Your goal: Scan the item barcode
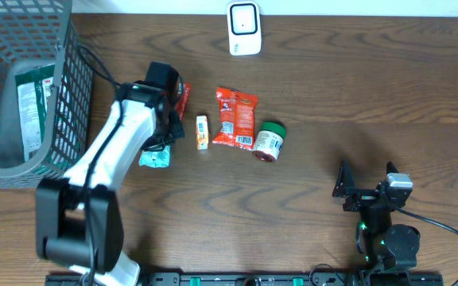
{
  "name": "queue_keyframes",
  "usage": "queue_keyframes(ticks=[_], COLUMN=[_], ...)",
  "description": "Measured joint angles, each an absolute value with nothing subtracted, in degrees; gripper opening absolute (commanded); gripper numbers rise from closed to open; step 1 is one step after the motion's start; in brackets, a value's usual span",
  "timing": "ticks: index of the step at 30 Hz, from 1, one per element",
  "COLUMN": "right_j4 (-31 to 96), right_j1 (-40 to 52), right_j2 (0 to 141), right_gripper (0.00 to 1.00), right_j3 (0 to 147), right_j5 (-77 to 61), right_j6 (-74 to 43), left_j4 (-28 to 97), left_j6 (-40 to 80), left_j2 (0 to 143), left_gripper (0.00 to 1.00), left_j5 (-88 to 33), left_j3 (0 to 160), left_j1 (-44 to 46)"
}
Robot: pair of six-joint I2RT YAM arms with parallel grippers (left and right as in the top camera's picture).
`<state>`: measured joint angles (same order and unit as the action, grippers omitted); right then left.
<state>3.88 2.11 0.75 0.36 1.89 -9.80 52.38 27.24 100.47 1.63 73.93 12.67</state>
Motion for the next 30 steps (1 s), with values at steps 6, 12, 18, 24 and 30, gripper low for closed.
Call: queue_keyframes(ticks=[6, 12, 18, 24, 30], right_j4=[3.88, 3.90, 3.88, 3.90, 3.88], right_j1=[2.11, 2.11, 2.11, 2.11, 2.11], right_j2=[0.73, 0.73, 0.75, 0.73, 0.73], right_gripper=[0.99, 0.99, 0.99, 0.99, 0.99], right_j3=[0.36, 0.36, 0.36, 0.36, 0.36], right_j5=[1.87, 1.87, 1.87, 1.87, 1.89], right_j6=[-9.80, -9.80, -9.80, -9.80, -9.80], left_j4=[48.75, 50.13, 51.27, 49.17, 41.04], left_j6=[27.18, 25.26, 23.64, 23.29, 23.14], left_j2=[104.05, 103.83, 100.64, 100.31, 102.13], left_gripper=[0.72, 0.65, 0.07, 0.08, 0.08], left_j5=[1.63, 1.65, 1.65, 1.65, 1.39], left_j3=[73.91, 76.20, 78.52, 75.46, 67.72], left_j1=[12.67, 12.67, 12.67, 12.67, 12.67])
